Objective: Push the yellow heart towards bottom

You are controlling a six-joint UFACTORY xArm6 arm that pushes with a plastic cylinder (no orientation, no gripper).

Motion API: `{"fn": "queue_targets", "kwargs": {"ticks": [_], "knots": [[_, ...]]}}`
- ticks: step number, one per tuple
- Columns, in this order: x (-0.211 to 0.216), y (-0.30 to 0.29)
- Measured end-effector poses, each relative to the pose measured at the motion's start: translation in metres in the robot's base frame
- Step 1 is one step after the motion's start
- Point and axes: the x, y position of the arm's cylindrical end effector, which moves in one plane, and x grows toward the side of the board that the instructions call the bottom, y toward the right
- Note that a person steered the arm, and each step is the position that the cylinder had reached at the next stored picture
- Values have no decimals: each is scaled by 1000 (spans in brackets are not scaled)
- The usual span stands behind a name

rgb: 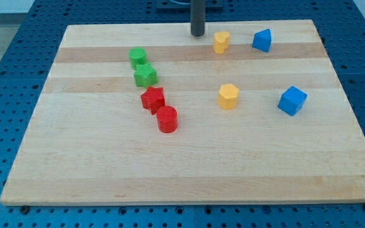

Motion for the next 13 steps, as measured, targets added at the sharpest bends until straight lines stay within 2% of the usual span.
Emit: {"fn": "queue_targets", "kwargs": {"ticks": [2,3,5,7,9,13], "knots": [[-11,19],[13,19],[19,19],[-16,21],[-20,41],[19,45]]}}
